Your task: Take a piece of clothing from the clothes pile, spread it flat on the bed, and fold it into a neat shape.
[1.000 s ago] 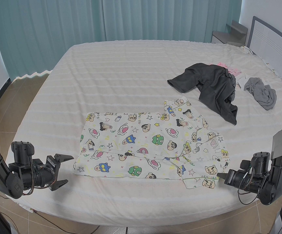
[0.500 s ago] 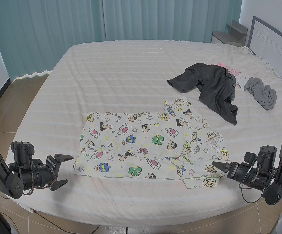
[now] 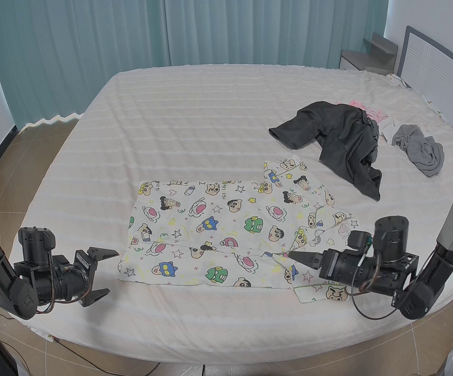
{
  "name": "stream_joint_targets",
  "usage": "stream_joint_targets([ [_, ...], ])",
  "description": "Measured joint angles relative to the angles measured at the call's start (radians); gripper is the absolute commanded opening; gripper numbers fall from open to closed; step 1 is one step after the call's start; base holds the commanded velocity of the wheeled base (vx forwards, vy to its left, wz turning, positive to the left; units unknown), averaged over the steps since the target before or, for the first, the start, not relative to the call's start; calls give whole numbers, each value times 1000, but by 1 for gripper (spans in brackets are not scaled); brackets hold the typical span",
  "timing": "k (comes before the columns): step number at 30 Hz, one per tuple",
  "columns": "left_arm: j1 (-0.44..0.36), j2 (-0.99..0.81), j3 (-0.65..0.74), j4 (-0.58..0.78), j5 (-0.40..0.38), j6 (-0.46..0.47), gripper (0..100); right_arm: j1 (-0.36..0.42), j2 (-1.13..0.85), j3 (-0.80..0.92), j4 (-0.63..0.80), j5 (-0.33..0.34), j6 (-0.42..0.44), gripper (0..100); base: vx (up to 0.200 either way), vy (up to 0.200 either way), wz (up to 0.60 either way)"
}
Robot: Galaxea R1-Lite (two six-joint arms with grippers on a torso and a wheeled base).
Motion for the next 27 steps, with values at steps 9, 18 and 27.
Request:
stream_joint_targets([
  [9,1,0,-1,0,0,0,100,95,71,-244,217,-9,89,100,0,0,0],
  [18,0,0,-1,0,0,0,100,154,157,-316,314,-40,99,100,0,0,0],
  [27,1,2,-1,0,0,0,100,159,214,-394,327,-160,95,100,0,0,0],
])
